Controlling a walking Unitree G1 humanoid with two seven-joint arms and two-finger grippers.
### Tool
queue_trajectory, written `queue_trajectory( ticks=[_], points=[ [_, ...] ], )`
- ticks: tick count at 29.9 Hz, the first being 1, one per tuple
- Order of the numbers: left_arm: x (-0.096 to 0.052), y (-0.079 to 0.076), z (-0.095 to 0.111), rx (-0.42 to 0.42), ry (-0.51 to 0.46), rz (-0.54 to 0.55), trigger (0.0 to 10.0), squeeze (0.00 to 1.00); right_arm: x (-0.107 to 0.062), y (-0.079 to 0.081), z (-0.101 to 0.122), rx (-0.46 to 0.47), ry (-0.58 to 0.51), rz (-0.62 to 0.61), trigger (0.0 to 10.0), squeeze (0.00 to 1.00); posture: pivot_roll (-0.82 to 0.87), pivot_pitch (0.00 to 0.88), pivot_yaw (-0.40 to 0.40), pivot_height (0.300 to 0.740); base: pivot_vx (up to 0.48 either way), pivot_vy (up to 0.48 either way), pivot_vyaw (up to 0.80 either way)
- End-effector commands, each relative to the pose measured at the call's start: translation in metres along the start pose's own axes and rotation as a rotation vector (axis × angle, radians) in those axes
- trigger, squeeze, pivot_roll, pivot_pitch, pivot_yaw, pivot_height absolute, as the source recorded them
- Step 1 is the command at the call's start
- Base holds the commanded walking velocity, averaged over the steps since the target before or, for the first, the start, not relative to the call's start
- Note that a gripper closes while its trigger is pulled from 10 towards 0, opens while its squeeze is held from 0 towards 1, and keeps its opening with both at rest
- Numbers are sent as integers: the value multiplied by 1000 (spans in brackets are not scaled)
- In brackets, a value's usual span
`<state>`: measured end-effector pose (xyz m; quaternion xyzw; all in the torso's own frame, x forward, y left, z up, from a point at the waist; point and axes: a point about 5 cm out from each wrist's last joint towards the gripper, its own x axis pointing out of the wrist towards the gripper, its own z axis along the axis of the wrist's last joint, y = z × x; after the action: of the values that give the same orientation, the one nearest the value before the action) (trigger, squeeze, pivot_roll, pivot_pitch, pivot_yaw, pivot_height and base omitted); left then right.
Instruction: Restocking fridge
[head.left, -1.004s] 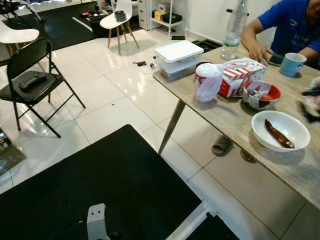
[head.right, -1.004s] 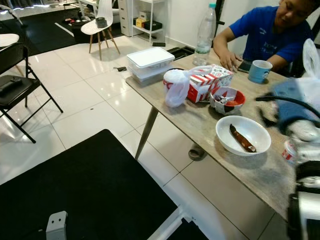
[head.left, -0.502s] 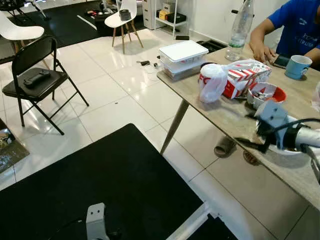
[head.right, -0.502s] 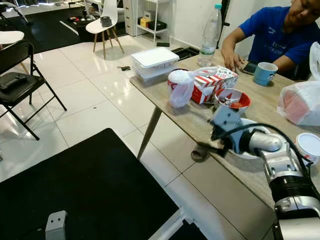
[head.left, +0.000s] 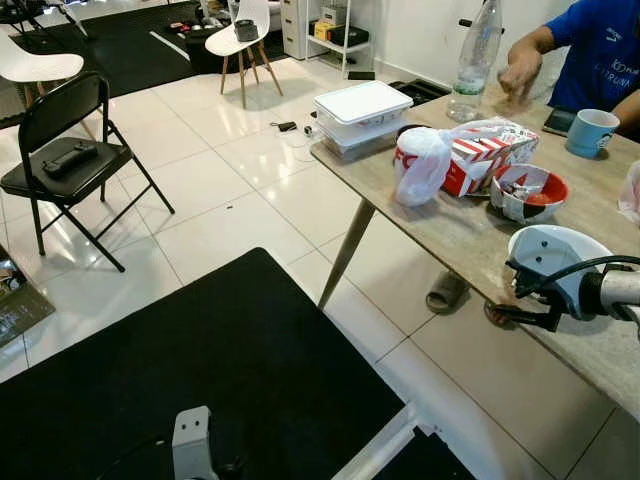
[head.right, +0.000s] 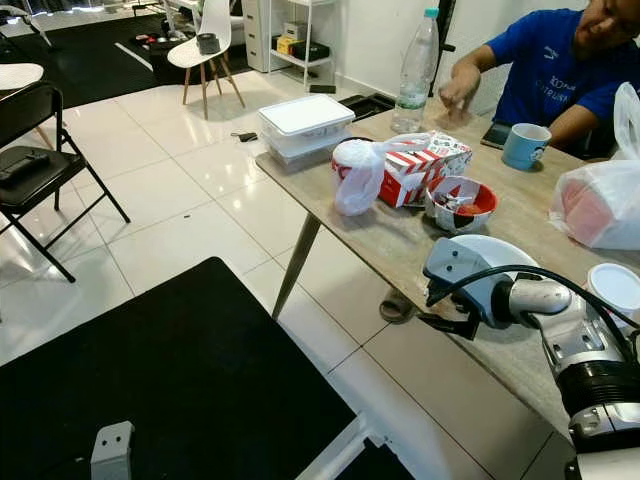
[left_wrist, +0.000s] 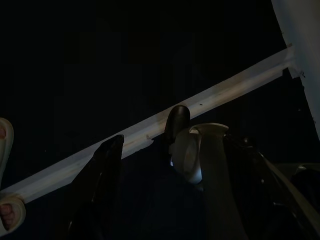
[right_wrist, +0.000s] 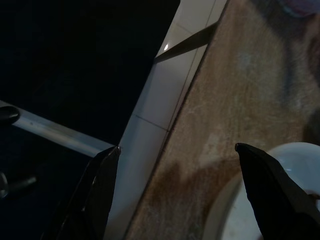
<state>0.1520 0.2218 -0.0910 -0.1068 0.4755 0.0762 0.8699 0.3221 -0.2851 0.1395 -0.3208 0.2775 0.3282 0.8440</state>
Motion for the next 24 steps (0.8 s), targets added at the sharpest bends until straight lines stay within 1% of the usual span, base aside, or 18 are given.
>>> queue_trajectory(
  ticks=[1, 5, 9, 13, 14, 17, 20, 21, 22, 24],
  points=[
    [-1, 3, -4, 7, 11, 8, 10000, 0, 0, 2, -2, 5, 14, 7, 10000, 0, -5, 0, 9, 740, 0, 0, 0],
    [-1, 2, -4, 6, 10, 7, 10000, 0, -1, -1, -2, 45, 10, -11, 10000, 0, -7, 0, 8, 740, 0, 0, 0],
    [-1, 2, -4, 7, 10, 6, 10000, 0, -3, -3, -3, 66, 15, -27, 10000, 0, -7, 0, 8, 740, 0, 0, 0],
    [-1, 2, -4, 9, 10, 4, 10000, 0, -3, -4, 0, 86, -11, -41, 10000, 0, -8, 0, 9, 740, 0, 0, 0],
    [-1, 2, -3, 9, 9, 4, 10000, 0, -4, -6, 5, 99, -49, -53, 10000, 0, -7, 0, 9, 740, 0, 0, 0],
    [-1, 2, -3, 8, 9, 4, 10000, 0, -6, -8, 6, 94, -50, -63, 10000, 0, -7, 0, 9, 740, 0, 0, 0],
    [-1, 1, -3, 8, 9, 3, 10000, 0, -10, -13, 2, 109, -21, -108, 10000, 0, -10, 0, 12, 740, 0, 0, 0],
    [-1, 1, -3, 7, 9, 3, 10000, 0, -10, -13, 1, 116, -12, -116, 10000, 0, -8, 0, 10, 740, 0, 0, 0],
    [-1, 1, -3, 7, 10, 2, 10000, 0, -9, -13, -6, 128, 38, -132, 10000, 0, -8, 0, 11, 740, 0, 0, 0],
    [-1, 1, -3, 8, 10, 2, 10000, 0, -9, -13, -7, 130, 50, -136, 10000, 0, -8, 0, 11, 740, 0, 0, 0]
  ],
)
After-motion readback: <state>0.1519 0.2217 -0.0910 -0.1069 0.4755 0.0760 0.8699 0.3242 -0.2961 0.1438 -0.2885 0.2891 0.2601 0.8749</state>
